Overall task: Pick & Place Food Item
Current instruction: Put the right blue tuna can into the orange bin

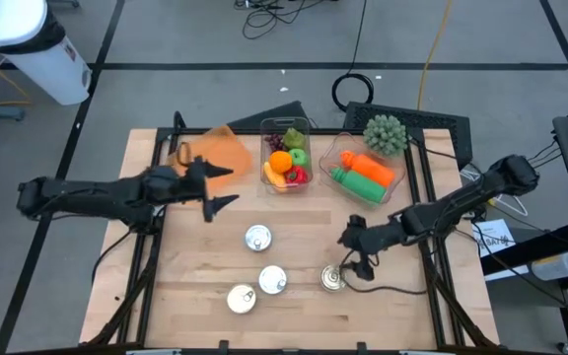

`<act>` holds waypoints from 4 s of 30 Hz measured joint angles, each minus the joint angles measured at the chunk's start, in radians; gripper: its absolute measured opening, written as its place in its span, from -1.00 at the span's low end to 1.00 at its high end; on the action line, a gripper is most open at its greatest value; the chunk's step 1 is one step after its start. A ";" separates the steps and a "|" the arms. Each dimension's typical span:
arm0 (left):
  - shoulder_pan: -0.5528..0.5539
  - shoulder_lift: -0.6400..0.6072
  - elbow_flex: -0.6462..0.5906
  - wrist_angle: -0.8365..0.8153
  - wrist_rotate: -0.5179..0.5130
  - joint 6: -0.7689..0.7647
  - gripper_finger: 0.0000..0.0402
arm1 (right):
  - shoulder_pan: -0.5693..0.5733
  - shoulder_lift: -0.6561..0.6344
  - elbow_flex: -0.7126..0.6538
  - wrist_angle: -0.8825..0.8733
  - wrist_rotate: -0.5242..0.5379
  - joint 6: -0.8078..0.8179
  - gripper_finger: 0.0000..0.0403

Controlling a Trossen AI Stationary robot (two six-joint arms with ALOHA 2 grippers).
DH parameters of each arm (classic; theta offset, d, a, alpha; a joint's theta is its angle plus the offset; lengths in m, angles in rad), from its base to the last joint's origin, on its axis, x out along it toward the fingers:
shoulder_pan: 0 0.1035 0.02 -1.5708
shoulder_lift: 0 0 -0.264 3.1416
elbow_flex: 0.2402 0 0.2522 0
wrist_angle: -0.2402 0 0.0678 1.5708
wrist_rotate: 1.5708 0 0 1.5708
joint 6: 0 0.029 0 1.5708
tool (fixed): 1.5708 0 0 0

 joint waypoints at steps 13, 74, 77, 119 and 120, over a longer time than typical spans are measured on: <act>-0.056 -0.248 -0.162 -0.006 0.001 0.003 0.97 | 0.119 0.156 0.004 -0.010 -0.047 0.357 0.77; -0.055 -0.246 -0.188 0.075 -0.002 -0.022 0.97 | 0.104 0.421 0.353 -0.339 0.185 0.281 0.73; -0.055 -0.246 -0.188 0.075 -0.002 -0.022 0.97 | 0.104 0.429 0.352 -0.342 0.185 0.281 0.73; -0.055 -0.246 -0.187 0.074 -0.002 -0.023 0.97 | 0.096 0.440 0.352 -0.387 0.214 0.300 0.73; -0.055 -0.246 -0.187 0.075 -0.002 -0.023 0.97 | 0.096 0.440 0.352 -0.375 0.198 0.300 0.73</act>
